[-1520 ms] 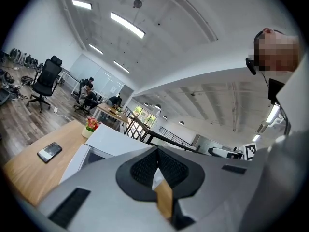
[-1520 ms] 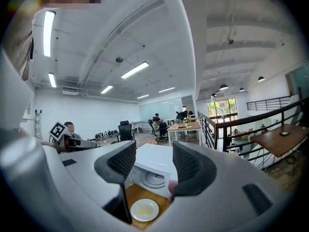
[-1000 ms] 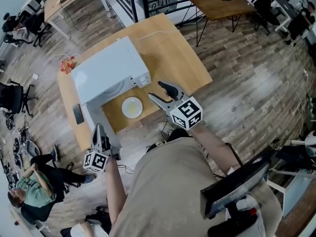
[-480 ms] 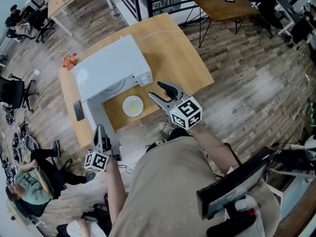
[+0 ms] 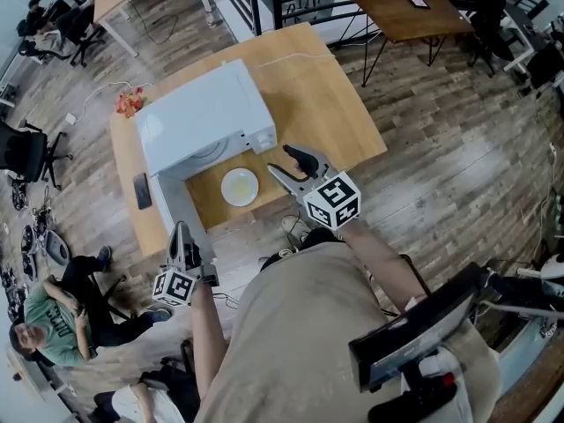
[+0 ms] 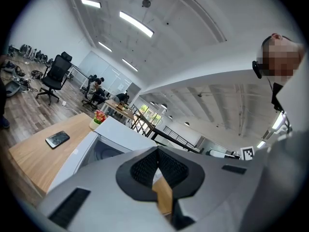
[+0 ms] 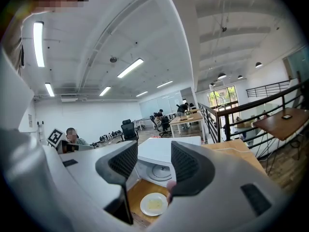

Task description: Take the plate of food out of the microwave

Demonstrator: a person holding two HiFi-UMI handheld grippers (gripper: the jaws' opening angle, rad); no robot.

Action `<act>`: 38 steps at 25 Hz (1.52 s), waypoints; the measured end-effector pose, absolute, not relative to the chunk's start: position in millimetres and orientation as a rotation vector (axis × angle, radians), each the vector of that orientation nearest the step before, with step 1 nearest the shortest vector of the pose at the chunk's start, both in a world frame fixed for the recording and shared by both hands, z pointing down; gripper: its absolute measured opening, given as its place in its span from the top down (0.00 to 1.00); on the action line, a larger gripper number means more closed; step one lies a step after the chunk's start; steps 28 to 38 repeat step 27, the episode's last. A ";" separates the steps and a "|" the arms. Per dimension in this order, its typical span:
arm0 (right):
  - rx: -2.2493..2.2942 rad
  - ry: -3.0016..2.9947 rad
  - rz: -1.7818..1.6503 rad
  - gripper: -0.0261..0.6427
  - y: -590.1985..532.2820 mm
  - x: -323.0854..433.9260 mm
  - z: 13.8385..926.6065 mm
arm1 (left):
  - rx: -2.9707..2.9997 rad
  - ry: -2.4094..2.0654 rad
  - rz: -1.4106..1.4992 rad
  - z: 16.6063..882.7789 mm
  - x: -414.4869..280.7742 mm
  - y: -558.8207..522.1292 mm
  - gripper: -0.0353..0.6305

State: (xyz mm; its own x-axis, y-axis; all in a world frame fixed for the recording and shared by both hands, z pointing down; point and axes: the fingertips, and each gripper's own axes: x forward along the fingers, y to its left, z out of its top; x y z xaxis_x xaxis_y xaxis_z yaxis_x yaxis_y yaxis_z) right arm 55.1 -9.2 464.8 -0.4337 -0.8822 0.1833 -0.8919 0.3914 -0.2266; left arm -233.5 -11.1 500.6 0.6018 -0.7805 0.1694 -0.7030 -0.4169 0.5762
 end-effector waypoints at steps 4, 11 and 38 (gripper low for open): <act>1.583 -2.585 0.423 0.70 -9.7 49.7 470.8 | 2.208 -1.176 -0.162 503.3 -232.0 -9.6 0.94; 1.537 -2.629 0.445 0.73 -15.8 53.4 473.2 | 2.198 -1.196 -0.169 505.3 -222.7 -11.5 0.94; 1.240 -2.770 0.625 0.73 -39.9 21.0 489.5 | 2.133 -1.232 -0.284 504.9 -202.7 -25.0 0.94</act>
